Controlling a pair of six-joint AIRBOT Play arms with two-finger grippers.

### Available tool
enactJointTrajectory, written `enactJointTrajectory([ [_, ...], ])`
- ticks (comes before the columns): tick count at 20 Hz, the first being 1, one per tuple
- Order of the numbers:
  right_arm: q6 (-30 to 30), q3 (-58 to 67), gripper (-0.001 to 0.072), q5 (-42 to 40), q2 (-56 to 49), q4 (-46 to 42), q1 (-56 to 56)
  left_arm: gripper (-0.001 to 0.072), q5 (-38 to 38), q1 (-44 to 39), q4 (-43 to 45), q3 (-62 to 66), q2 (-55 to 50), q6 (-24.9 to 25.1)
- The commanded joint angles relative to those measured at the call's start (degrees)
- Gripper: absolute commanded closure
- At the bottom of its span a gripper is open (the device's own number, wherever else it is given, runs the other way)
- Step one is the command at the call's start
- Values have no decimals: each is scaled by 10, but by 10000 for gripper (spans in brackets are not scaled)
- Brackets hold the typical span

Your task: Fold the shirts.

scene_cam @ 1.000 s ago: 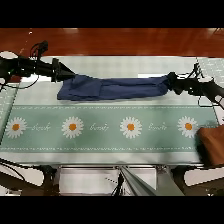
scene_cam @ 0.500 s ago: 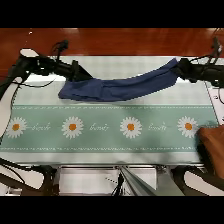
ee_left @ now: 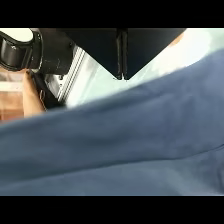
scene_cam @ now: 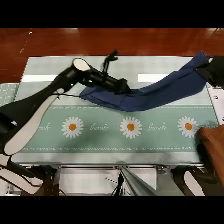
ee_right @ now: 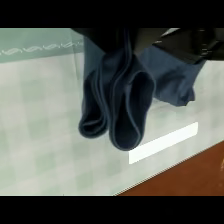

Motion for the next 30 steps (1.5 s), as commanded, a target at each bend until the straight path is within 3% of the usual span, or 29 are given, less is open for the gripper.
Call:
enactJointTrajectory([
  [1,50,1,682,57,72,-29,0,683,65,-76,0,0,-11,-18],
  [6,96,1,682,87,152,-35,0,683,84,-149,-2,0,-52,-63],
  [9,108,1,682,97,174,-53,0,684,99,-181,-17,0,-74,-55],
  [11,108,0,682,97,173,-61,0,684,102,-160,9,0,-72,-49],
  [15,79,0,682,85,144,-89,0,685,21,-8,10,0,-17,-39],
  [19,19,0,682,7,47,3,1,685,21,156,14,0,103,-32],
  [22,0,0,682,-40,-29,27,2,685,6,263,14,0,188,-22],
  [25,-10,0,682,-80,-96,9,76,684,-19,346,14,0,248,-20],
  [30,26,0,682,-236,-213,-12,241,684,-92,433,14,0,305,-13],
])
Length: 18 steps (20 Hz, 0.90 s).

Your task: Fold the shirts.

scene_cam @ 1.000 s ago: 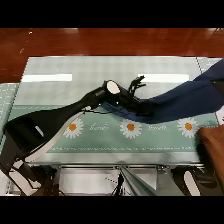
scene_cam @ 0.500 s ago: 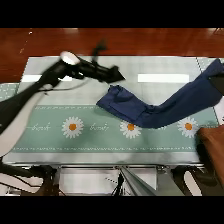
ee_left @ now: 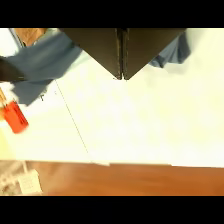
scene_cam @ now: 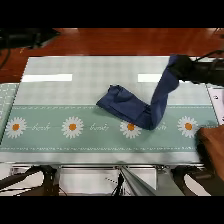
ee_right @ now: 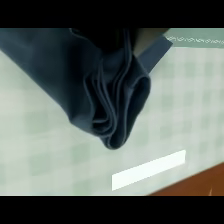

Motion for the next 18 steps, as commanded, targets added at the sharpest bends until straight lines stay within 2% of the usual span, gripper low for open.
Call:
enactJointTrajectory([
  [1,29,0,682,-107,-89,-4,97,684,-52,60,0,0,41,9],
  [5,37,0,682,-145,-176,10,174,684,-70,76,0,0,57,9],
  [9,80,0,679,-220,-242,20,238,684,-95,75,0,0,57,9],
  [10,79,0,634,-245,-253,38,250,684,-97,75,0,0,57,9],
  [12,78,1,315,-270,-260,57,264,684,-98,76,0,0,57,9],
  [13,66,1,280,-258,-255,56,263,684,-98,76,0,0,56,13],
  [15,15,1,280,-196,-229,35,236,684,-98,76,3,0,56,13],
  [18,-12,1,280,-30,-158,-69,158,683,-98,76,29,0,56,13],
])
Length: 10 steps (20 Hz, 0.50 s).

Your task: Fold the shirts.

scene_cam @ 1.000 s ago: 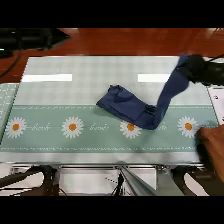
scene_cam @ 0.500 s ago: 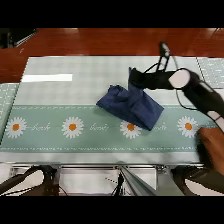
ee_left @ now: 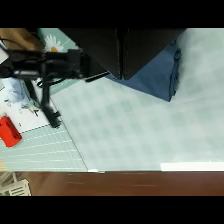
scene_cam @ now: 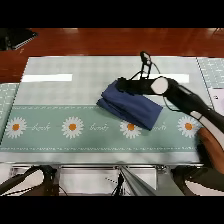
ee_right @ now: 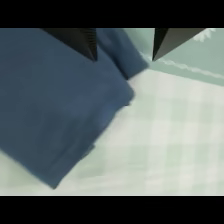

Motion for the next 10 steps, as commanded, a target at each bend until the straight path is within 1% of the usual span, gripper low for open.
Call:
enactJointTrajectory([
  [1,-33,0,280,188,72,-136,-78,683,-3,0,29,0,0,1],
  [4,-34,-4,281,372,143,-339,-180,683,-3,0,35,-1,0,1],
  [5,-46,-17,281,408,160,-371,-220,683,-4,0,41,-1,0,1],
  [6,-59,-46,281,421,179,-368,-268,683,-5,0,48,-1,0,1],
  [7,-68,-82,278,417,196,-337,-312,683,-10,0,57,-1,0,1],
  [8,-76,-127,246,403,211,-278,-356,683,-15,0,66,-1,0,1],
  [9,-86,-171,169,385,222,-207,-390,682,-23,0,75,-1,0,1],
  [10,-110,-218,164,358,228,-121,-416,682,-29,0,82,-1,0,1],
])
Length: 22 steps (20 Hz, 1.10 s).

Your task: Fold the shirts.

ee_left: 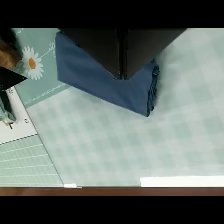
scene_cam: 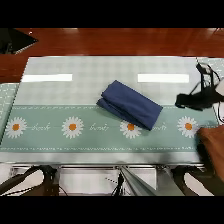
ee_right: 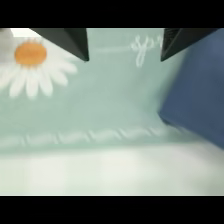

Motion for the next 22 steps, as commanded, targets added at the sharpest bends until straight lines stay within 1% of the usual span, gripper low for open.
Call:
enactJointTrajectory([
  [1,-67,-137,153,-21,36,202,-111,682,-20,0,30,0,0,-1],
  [2,-86,-175,115,-58,36,273,-112,682,-24,0,32,0,0,-1],
  [3,-103,-209,116,-96,36,342,-110,682,-24,0,32,-1,0,-1],
  [5,-118,-258,115,-171,36,416,-90,682,-24,0,32,-1,0,-3],
  [8,-108,-284,116,-263,28,439,-19,682,-24,0,32,-1,-1,-16],
  [10,-89,-284,116,-313,-2,449,36,682,-24,0,32,-1,-1,-16],
  [12,-74,-284,121,-363,-43,481,79,683,-27,0,32,-1,-1,-16],
  [13,-76,-283,228,-386,-60,509,94,682,-31,0,32,-1,-1,-16],
  [14,-81,-280,485,-391,-69,522,99,682,-34,0,32,-1,-1,-16],
  [15,-90,-272,678,-386,-69,514,96,682,-35,0,34,-1,-1,-16],
  [16,-103,-260,681,-372,-63,494,86,682,-34,0,35,-1,-2,-16],
  [18,-107,-219,681,-299,-27,416,49,682,-34,0,38,-13,-3,-16],
  [20,-103,-149,682,-189,37,320,-2,682,-31,0,38,-37,-7,-16],
  [22,-75,-57,682,-76,106,234,-64,682,-12,-5,38,-71,-12,-16],
])
